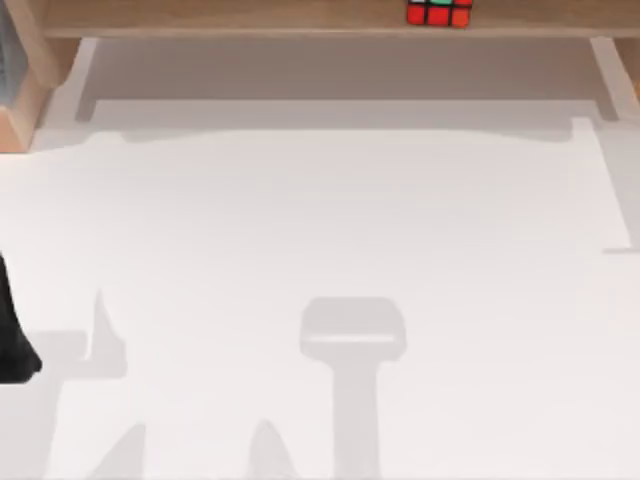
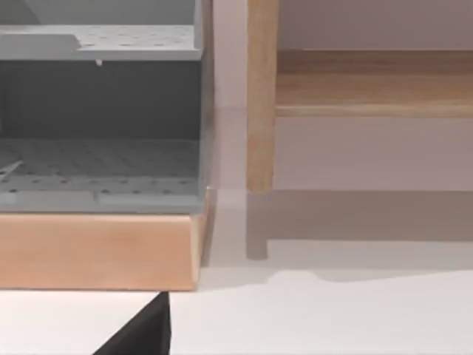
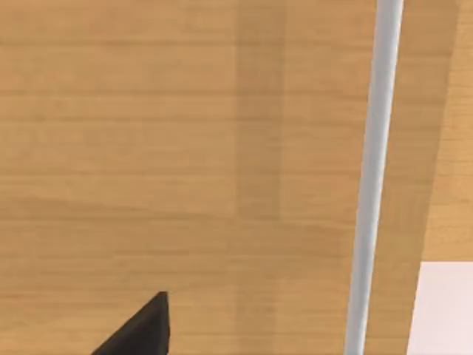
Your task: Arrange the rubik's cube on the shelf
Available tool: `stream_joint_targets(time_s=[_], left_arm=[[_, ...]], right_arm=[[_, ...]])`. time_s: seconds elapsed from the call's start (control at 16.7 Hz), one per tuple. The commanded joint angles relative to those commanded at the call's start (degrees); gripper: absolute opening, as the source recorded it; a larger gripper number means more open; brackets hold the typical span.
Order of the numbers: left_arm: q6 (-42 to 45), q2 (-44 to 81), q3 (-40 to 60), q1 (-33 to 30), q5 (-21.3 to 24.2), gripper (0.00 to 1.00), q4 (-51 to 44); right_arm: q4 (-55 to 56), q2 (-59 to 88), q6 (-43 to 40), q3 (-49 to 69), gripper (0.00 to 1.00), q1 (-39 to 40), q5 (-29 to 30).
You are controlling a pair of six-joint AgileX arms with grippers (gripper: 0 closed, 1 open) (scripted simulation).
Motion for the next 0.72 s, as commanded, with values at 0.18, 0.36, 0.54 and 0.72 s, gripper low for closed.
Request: stream_joint_targets(time_s=[0.18, 0.36, 0.54, 0.72], left_arm=[[0.0, 0.0, 0.0, 0.0, 0.0, 1.0, 0.0], [0.0, 0.0, 0.0, 0.0, 0.0, 1.0, 0.0], [0.0, 0.0, 0.0, 0.0, 0.0, 1.0, 0.0], [0.0, 0.0, 0.0, 0.0, 0.0, 1.0, 0.0]], right_arm=[[0.0, -0.2, 0.1, -0.1, 1.0, 0.2, -0.1], [-1.3, 0.4, 0.0, 1.7, 1.0, 1.4, 1.4], [-3.0, 1.4, -0.1, 4.3, 1.0, 3.2, 3.3], [-3.2, 1.4, -0.1, 4.5, 1.0, 3.4, 3.4]])
